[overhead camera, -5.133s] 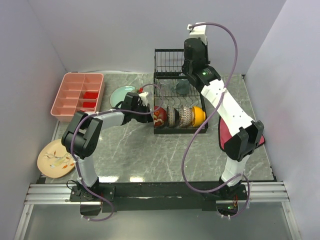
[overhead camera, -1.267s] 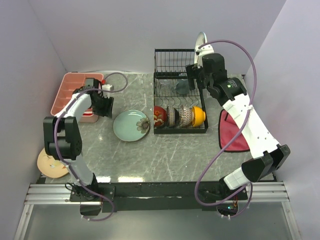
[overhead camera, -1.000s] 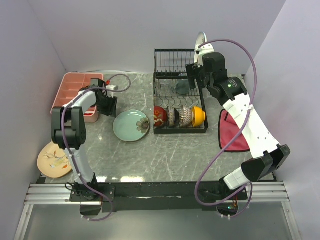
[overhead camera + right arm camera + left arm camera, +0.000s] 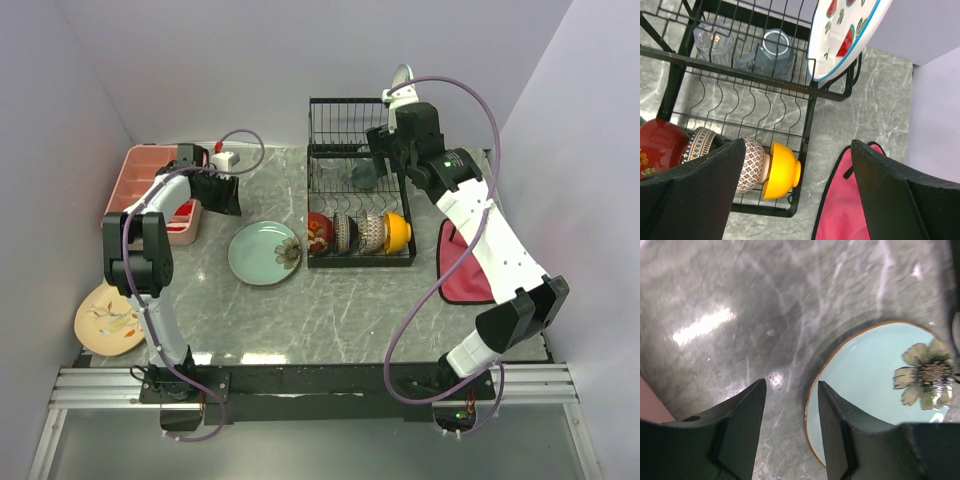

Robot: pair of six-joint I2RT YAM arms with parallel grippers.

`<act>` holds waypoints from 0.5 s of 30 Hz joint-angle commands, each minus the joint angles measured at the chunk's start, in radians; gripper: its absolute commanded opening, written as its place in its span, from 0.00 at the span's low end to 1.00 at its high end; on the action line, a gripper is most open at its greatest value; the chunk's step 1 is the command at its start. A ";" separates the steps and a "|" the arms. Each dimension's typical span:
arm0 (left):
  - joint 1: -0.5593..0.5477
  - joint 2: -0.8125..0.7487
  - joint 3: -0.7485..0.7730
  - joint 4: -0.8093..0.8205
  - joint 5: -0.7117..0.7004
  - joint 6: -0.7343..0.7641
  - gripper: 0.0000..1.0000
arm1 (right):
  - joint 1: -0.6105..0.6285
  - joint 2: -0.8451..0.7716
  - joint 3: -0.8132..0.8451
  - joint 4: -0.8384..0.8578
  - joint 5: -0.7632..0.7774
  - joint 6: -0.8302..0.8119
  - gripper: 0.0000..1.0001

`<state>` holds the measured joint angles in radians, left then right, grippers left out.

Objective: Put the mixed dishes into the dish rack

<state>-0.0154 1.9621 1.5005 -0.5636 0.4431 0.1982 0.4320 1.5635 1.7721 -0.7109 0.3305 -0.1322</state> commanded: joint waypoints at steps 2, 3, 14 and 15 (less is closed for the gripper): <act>-0.003 0.026 0.024 -0.071 0.089 0.058 0.51 | 0.005 0.010 0.062 0.030 -0.001 -0.004 0.93; -0.003 0.029 0.018 -0.076 0.097 0.066 0.51 | 0.004 0.007 0.062 0.030 -0.001 -0.006 0.93; -0.014 0.096 -0.003 -0.131 0.143 0.162 0.50 | 0.005 -0.011 0.040 0.033 0.001 -0.010 0.94; -0.014 0.106 0.001 -0.162 0.176 0.174 0.47 | 0.005 -0.011 0.039 0.031 -0.001 -0.010 0.94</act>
<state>-0.0231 2.0438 1.4921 -0.6685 0.5350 0.3027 0.4324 1.5646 1.7882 -0.7101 0.3279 -0.1326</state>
